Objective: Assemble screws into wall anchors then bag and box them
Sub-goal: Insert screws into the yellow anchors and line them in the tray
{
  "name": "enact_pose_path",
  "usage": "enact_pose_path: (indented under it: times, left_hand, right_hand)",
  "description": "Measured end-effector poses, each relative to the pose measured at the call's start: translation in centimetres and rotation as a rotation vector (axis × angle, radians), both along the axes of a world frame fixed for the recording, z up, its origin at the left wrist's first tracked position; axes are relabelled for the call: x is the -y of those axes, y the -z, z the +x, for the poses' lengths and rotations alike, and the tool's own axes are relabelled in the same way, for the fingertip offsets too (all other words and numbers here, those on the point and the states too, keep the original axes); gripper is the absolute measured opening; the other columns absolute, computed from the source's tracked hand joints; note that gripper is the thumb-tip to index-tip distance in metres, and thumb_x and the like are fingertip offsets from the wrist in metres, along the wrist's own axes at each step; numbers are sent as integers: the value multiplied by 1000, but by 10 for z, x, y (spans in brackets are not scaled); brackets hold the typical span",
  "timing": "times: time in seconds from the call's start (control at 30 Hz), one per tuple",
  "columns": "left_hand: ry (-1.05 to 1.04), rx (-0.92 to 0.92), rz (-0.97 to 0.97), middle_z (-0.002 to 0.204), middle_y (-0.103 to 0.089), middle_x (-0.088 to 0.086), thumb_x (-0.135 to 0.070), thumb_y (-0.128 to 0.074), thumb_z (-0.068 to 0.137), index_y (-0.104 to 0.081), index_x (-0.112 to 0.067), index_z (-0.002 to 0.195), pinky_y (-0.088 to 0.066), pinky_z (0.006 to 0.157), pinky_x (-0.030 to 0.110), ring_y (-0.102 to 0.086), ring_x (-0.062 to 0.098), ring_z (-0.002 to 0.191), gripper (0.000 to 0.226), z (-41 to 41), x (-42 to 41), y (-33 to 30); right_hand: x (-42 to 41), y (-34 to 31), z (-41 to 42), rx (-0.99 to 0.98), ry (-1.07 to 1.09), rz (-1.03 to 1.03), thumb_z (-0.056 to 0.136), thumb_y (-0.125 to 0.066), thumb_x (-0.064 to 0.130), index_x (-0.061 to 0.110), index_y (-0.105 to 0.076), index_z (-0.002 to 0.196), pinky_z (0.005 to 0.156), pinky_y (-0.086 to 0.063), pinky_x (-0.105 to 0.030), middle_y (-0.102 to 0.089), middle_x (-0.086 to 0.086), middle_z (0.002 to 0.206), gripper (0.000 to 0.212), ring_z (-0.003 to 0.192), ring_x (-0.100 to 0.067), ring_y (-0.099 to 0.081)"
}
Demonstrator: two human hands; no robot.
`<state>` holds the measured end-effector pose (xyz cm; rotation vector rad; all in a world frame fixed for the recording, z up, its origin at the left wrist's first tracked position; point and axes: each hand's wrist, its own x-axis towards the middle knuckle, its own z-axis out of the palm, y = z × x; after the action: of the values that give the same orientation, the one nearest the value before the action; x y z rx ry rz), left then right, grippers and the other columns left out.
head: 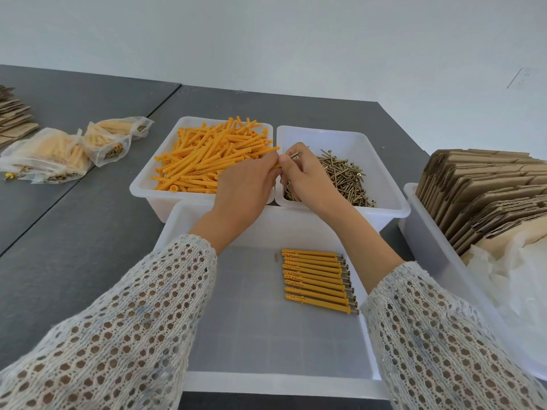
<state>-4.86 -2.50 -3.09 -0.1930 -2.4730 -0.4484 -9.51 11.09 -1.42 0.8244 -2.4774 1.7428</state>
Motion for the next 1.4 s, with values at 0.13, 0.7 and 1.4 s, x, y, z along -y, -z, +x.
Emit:
enact_pose_path:
  times: [0.13,0.7,1.4]
  left_hand:
    - [19,-29,55,82,-68,-5,-29,-35,108,-59,-18,113,-48,55,41,-61,17,68,27,0,2,1]
    - [539,540,-288,63,-49,-11,-40,-50,98,-46,-27,67,-33,57,28,-44,2,60,33,49,-66,-5]
    - [649,394,-569,57,-31,-7,-51,-65,87,-36,-22,72,-20,49,27,-35,19,55,44,69,-104,32]
  right_hand:
    - [3,1,5,-21,14,-68,104,-45,34,10,-44,94,44,-34,-18,-55,0,68,26,46,-5,-39]
    - [-37,2,-42,657,583,-638,90,-35,3,12,-53,75,42,-30,-18,-47,-1,54,25,33,-12,-32]
    - [-34,4,-43,590,559,-489,91,-35,1,11,-58,78,41,-35,-19,-50,0,55,29,38,-10,-39]
